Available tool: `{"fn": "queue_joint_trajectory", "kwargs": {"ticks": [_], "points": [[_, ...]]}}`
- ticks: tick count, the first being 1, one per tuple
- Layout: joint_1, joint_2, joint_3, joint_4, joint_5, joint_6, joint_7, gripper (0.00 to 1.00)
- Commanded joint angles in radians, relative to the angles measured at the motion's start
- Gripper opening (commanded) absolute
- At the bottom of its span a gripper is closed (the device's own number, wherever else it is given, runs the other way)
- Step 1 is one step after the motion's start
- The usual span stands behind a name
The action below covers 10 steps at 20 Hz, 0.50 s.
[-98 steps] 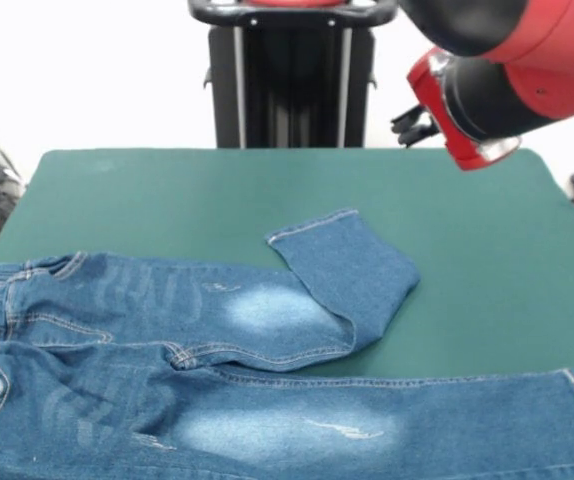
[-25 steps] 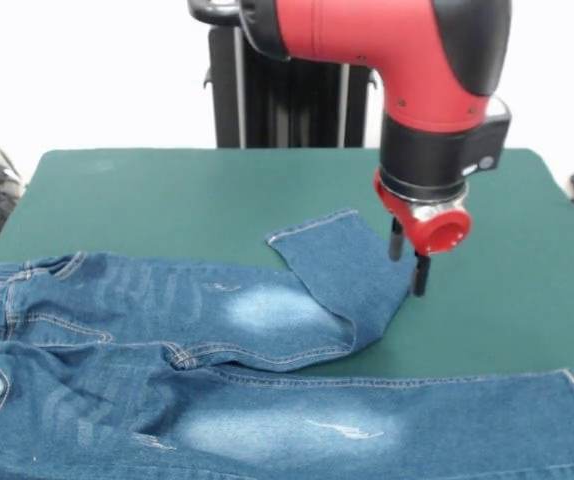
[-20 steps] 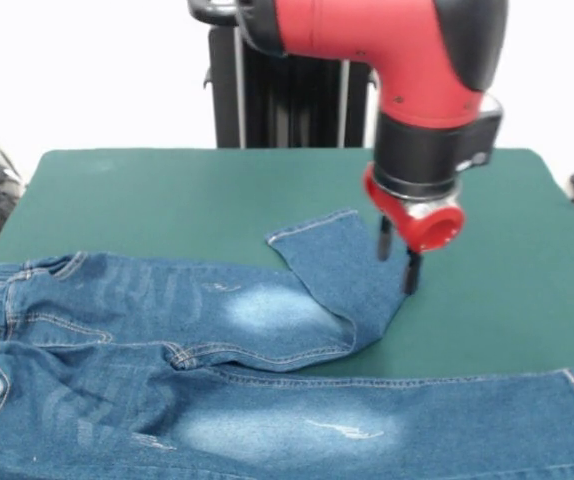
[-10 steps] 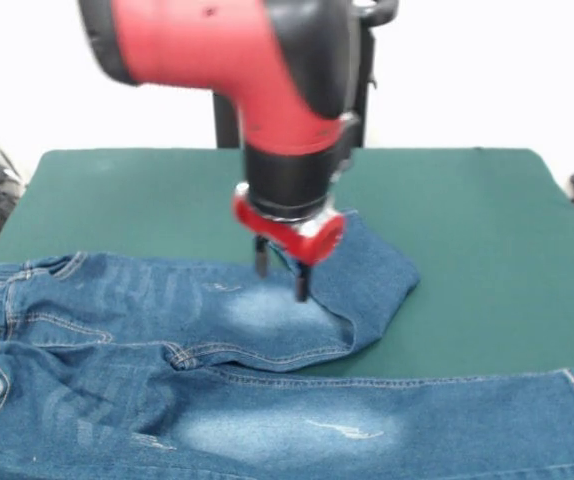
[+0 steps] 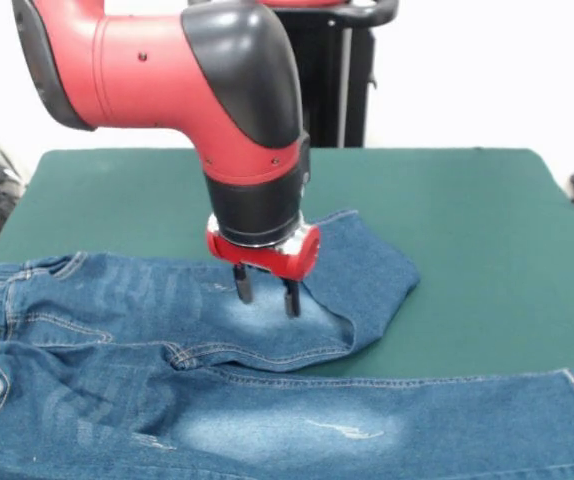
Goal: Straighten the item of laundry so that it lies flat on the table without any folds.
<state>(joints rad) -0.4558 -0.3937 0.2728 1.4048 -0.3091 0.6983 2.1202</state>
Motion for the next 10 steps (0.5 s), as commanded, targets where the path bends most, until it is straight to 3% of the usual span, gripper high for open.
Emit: {"fn": "queue_joint_trajectory", "kwargs": {"ticks": [1, 5, 10], "points": [[-0.047, 0.031, 0.244, 0.086, -0.007, 0.082, -0.337, 1.0], [-0.172, 0.013, 0.379, 0.17, 0.052, 0.122, -0.381, 1.0], [-0.248, 0.007, 0.474, 0.159, 0.086, 0.244, -0.39, 1.0]]}}
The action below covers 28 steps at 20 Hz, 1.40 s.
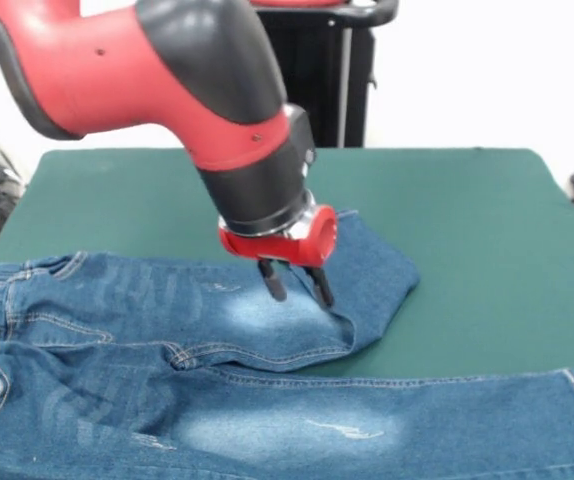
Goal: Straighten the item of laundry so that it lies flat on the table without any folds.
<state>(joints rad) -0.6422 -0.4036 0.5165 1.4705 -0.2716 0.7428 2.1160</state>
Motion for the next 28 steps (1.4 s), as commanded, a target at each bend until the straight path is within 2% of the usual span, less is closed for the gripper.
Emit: {"fn": "queue_joint_trajectory", "kwargs": {"ticks": [1, 8, 19, 22, 24, 28], "points": [[-0.076, 0.022, 0.247, 0.097, 0.05, 0.206, -0.386, 1.0], [-0.181, 0.164, 0.376, 0.119, 0.04, 0.158, -0.426, 1.0], [-0.241, 0.338, 0.455, 0.089, -0.052, 0.146, -0.475, 1.0], [-0.253, 0.345, 0.442, 0.118, -0.089, 0.132, -0.461, 1.0], [-0.25, 0.314, 0.43, 0.125, -0.105, 0.139, -0.431, 1.0], [-0.253, 0.16, 0.378, 0.216, -0.165, 0.167, -0.35, 1.0]]}}
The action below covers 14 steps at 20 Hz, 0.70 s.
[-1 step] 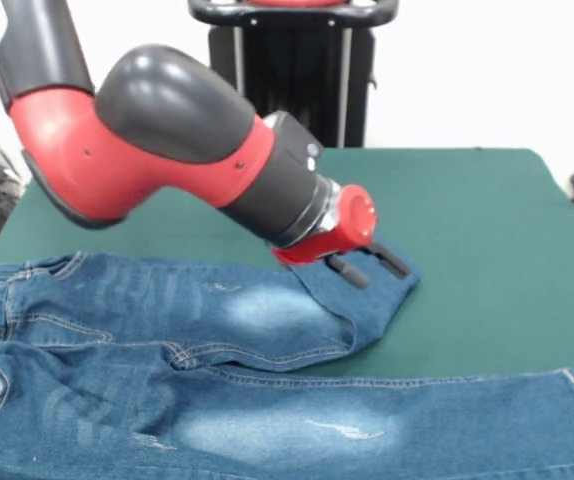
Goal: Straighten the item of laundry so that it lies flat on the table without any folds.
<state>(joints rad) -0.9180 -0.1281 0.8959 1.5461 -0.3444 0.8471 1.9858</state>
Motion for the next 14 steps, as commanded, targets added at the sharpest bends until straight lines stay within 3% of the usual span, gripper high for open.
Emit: {"fn": "queue_joint_trajectory", "kwargs": {"ticks": [1, 9, 14], "points": [[0.016, -0.152, -0.009, 0.171, -0.107, 0.061, -0.204, 1.0], [-0.04, -0.226, 0.016, 0.213, -0.1, 0.142, -0.221, 1.0], [-0.058, -0.241, 0.008, 0.242, -0.117, 0.119, -0.216, 1.0]]}}
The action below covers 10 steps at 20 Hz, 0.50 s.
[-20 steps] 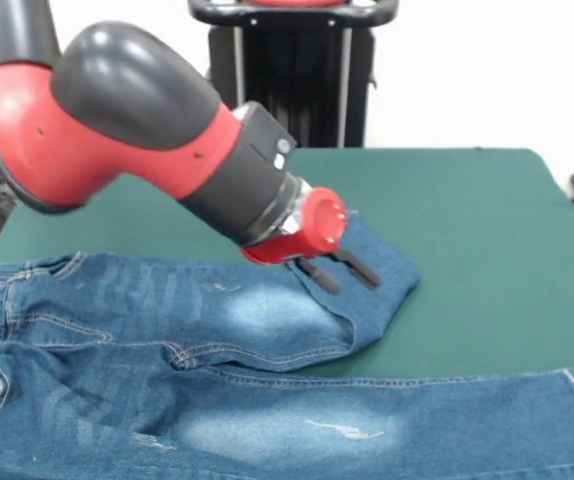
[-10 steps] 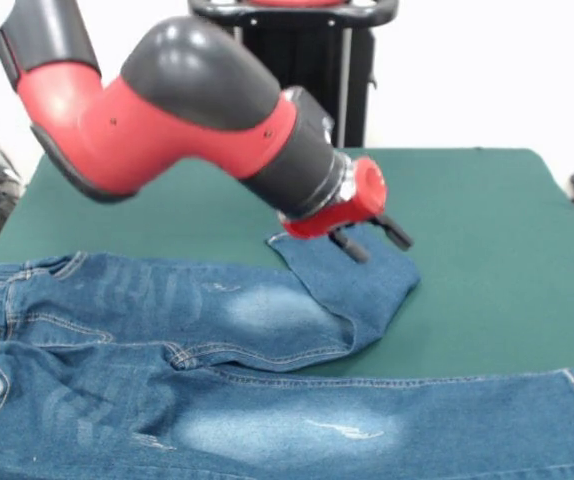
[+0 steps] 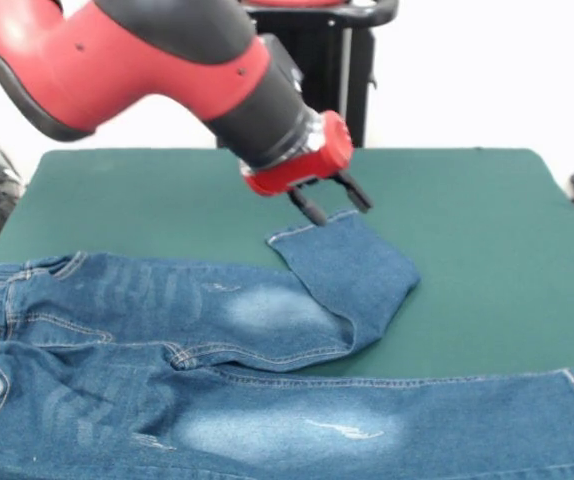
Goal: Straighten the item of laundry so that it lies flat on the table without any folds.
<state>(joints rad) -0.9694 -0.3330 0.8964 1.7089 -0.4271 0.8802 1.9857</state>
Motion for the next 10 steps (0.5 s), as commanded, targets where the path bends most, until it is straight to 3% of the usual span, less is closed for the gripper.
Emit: {"fn": "queue_joint_trajectory", "kwargs": {"ticks": [1, 10], "points": [[-0.01, -0.03, 0.006, 0.083, -0.042, 0.073, -0.217, 1.0], [-0.046, 0.025, -0.007, 0.131, -0.097, -0.036, -0.205, 1.0]]}}
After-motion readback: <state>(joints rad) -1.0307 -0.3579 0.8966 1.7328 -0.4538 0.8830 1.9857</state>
